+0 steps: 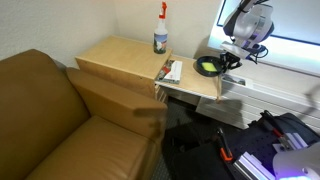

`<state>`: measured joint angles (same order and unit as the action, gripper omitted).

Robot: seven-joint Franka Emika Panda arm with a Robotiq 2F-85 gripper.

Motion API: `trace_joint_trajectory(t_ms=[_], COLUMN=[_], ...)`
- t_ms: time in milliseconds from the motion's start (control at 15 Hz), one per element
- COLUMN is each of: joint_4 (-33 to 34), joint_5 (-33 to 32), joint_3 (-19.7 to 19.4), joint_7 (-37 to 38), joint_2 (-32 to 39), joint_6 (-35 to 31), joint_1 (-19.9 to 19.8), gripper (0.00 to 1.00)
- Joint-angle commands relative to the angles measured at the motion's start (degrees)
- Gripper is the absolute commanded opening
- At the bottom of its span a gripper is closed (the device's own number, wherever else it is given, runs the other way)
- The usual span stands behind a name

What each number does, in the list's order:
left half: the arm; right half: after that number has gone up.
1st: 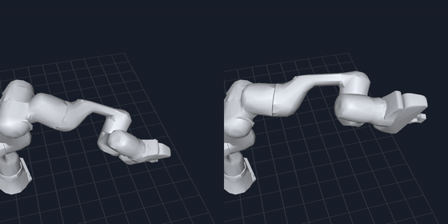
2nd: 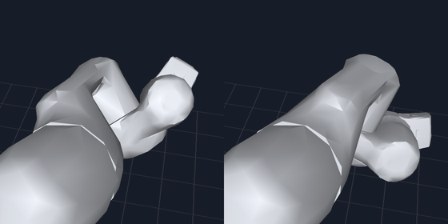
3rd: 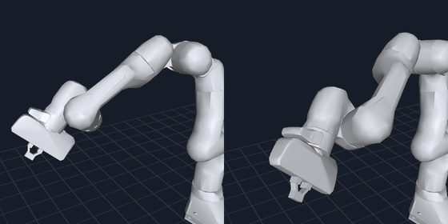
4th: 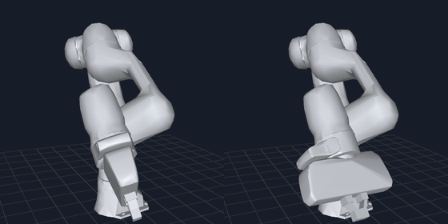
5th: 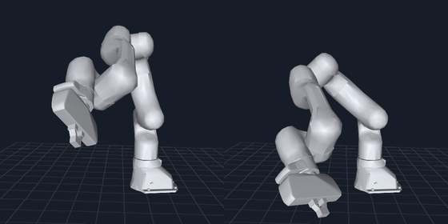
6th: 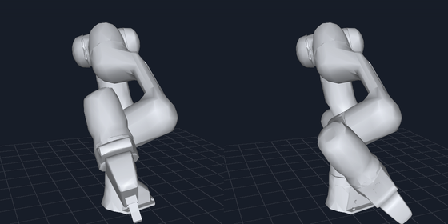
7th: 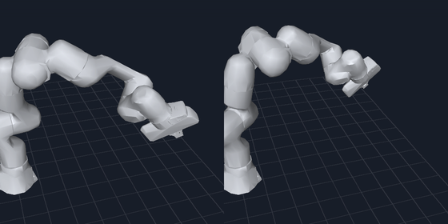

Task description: Take the bowl and put it on the drawer counter

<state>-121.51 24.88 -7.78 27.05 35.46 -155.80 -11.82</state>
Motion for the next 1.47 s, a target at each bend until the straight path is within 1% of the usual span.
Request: trace_joint_trajectory(t_ms=[0,67,267,400,600,733,800,867,933,1000,1067,1133,1200,1333,1400], joint_4=[-6.4,-8.2,-12.9,-16.5,-23.5,-25.9,-26.6,-25.6,-24.5,-23.2,-22.6,-23.2,-22.8,-22.8,-22.8], joint_5=[1.0,-0.4,-3.5,-5.0,-4.5,-3.0,-1.1,2.7,5.3,7.9,9.0,5.7,6.8,7.2,7.2], joint_3=[2.9,2.6,2.3,2.8,5.8,8.2,9.7,11.4,12.2,12.8,13.3,11.4,12.1,12.7,12.6], joint_7=[-6.9,-7.8,-11.0,-13.0,-19.2,-22.2,-23.7,-24.1,-23.2,-22.8,-20.5,-21.2,-20.3,-19.0,-19.0], joint_2=[-7.9,-9.9,-14.6,-18.5,-27.2,-32.2,-34.5,-35.9,-37.3,-39.0,-40.8,-35.9,-37.8,-39.9,-40.0], joint_6=[-0.5,0.1,0.5,1.0,3.6,6.2,6.7,8.6,11.6,17.0,19.7,14.2,16.7,18.1,18.2], joint_1=[-0.4,0.6,2.6,3.5,3.9,5.1,6.1,7.3,8.9,10.4,12.3,11.6,13.1,14.4,14.3], gripper=[0.01,0.03,0.02,0.02,0.02,0.02,0.02,0.02,0.02,0.02,0.02,0.08,0.08,0.08,0.02])
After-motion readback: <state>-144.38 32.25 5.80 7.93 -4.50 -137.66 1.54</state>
